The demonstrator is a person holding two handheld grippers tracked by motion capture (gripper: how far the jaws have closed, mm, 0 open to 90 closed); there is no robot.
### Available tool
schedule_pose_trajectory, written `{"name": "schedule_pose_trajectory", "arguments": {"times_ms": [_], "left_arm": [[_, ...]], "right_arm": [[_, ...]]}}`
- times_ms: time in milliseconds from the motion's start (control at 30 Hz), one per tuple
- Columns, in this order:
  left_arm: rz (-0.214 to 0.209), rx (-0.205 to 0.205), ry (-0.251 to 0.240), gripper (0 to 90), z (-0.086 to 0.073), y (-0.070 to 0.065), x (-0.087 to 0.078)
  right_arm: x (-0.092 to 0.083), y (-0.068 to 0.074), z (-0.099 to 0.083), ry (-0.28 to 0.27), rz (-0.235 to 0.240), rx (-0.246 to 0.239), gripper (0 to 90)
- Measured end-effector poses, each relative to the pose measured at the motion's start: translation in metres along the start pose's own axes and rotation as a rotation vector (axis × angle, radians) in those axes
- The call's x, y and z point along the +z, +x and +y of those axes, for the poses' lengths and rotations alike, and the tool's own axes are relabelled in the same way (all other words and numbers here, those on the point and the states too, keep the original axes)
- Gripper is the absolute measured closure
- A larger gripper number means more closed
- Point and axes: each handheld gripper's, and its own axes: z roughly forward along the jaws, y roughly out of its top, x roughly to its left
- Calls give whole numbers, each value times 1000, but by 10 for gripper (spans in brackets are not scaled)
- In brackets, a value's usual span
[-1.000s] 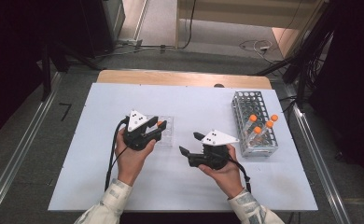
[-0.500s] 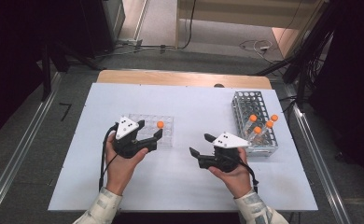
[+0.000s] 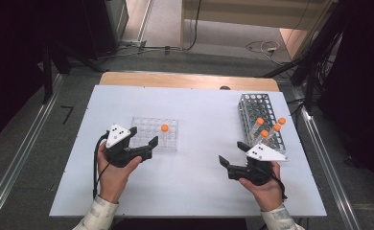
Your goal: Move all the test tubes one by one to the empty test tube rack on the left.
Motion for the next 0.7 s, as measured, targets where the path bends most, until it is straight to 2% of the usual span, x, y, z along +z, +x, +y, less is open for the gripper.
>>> {"name": "schedule_pose_trajectory", "arguments": {"times_ms": [267, 500, 700], "left_arm": [[6, -9, 6, 166, -4, 4, 2], [7, -9, 6, 167, -4, 4, 1], [3, -9, 7, 167, -5, 4, 2]], "right_arm": [[-21, -20, -11, -11, -62, 37, 170], [-34, -39, -18, -23, -120, 93, 188], [-36, -55, -22, -29, -176, 128, 216]]}}
